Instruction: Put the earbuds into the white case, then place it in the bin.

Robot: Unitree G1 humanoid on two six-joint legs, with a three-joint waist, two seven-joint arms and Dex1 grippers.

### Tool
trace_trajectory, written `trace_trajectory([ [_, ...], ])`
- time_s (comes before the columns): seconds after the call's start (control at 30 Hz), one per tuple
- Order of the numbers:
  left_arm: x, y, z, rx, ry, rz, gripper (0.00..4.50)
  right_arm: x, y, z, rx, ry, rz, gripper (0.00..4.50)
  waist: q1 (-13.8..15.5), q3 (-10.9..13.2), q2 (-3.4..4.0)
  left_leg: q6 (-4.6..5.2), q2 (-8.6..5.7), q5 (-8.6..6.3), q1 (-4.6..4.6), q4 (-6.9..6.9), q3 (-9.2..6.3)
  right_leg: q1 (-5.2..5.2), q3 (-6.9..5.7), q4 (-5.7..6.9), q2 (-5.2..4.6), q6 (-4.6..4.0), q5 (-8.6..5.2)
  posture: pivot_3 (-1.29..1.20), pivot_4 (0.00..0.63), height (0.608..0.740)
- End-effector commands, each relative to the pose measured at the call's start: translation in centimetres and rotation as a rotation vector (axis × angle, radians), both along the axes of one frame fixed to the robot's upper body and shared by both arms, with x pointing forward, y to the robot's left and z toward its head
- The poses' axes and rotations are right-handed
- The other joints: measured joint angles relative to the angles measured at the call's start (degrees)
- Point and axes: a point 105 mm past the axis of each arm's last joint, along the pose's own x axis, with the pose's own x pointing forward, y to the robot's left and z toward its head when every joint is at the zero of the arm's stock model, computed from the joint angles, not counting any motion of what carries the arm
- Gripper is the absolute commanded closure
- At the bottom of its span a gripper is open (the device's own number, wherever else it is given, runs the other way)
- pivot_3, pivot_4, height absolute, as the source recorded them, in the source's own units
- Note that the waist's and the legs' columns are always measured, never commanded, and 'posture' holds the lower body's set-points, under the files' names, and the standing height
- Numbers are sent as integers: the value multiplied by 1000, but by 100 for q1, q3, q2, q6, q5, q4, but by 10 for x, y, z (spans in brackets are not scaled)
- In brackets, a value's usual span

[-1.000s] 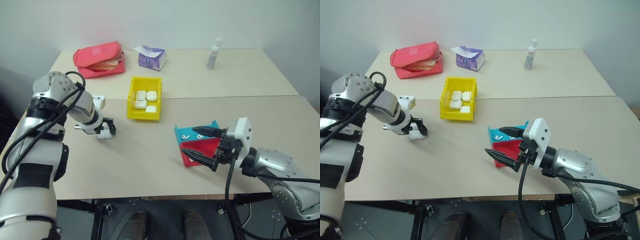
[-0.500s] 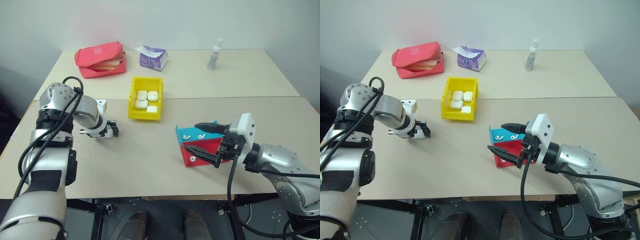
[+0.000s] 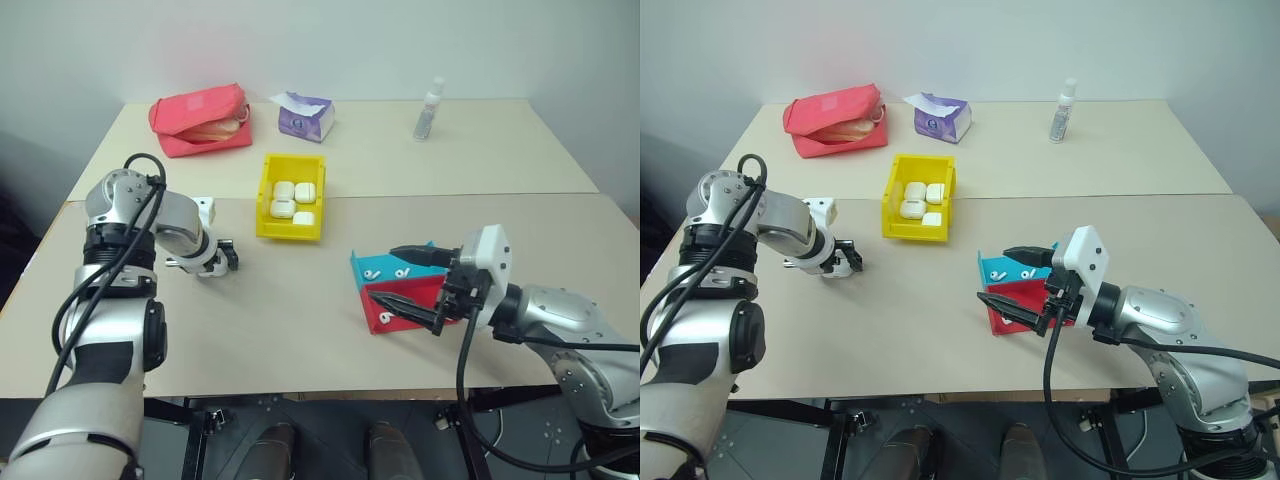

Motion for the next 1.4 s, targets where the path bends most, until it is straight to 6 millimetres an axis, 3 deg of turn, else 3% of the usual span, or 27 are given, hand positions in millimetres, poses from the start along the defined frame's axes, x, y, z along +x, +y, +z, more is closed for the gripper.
trace_trajectory([
  [0.03,0,7,5,15,-21,6,1733,-2,-2,11,11,-36,7,0,-4,0,0,0,0,0,0,0,0,0,0,0,0,0,0,0,150,740],
  [0.23,-3,20,23,57,-142,-31,1732,-2,-6,9,16,-31,-7,0,-39,0,0,0,4,0,-1,-5,3,-6,3,0,1,0,0,0,150,740],
  [0.37,-4,23,57,63,-389,-67,1732,0,-8,9,20,-35,-21,0,-12,0,-1,-1,2,0,-5,-5,1,-9,4,-1,0,-1,0,0,150,740],
  [0.43,-4,17,74,-20,-510,-121,1732,1,-9,9,21,-39,-26,0,-3,0,0,-1,2,0,-3,-4,1,-6,3,-3,-1,-1,0,0,150,740],
  [0.67,5,-10,127,-10,-1168,-313,1732,7,-13,14,18,-65,-53,0,29,-1,1,-4,4,1,4,-9,4,6,0,-22,-1,-3,1,0,150,740],
  [0.73,1,-29,138,-151,-1301,-460,1732,9,-12,16,18,-76,-57,0,43,-1,1,-3,4,1,3,-8,6,7,-2,-46,-2,-3,1,0,150,740],
  [0.83,-10,-51,144,-332,-1384,-661,1732,8,-13,18,12,-88,-60,0,46,-1,1,-3,5,1,-3,-8,7,6,-7,-45,-1,-3,1,0,150,740],
  [0.97,-29,-83,149,-398,-1455,-987,1732,4,-18,22,-8,-103,-76,0,19,-1,1,3,4,-2,-10,-10,8,5,-9,-41,-2,-3,1,0,150,740],
  [1.13,-55,-105,156,-501,-1514,-1274,1732,-1,-26,23,-43,-111,-97,0,13,-1,1,4,6,-2,-10,-4,8,9,-12,-40,-1,-3,1,0,150,740],
  [1.27,-76,-120,162,-604,-1525,-1440,1732,-4,-32,24,-78,-113,-124,0,-2,-1,1,6,8,-3,-7,-2,8,14,-12,-36,3,-2,1,0,150,740],
  [1.4,-87,-131,155,-678,-1498,-1510,1732,-5,-37,20,-202,-116,-153,0,-9,-1,1,7,9,-3,-7,-2,8,13,-12,-36,5,-2,1,0,150,740],
])
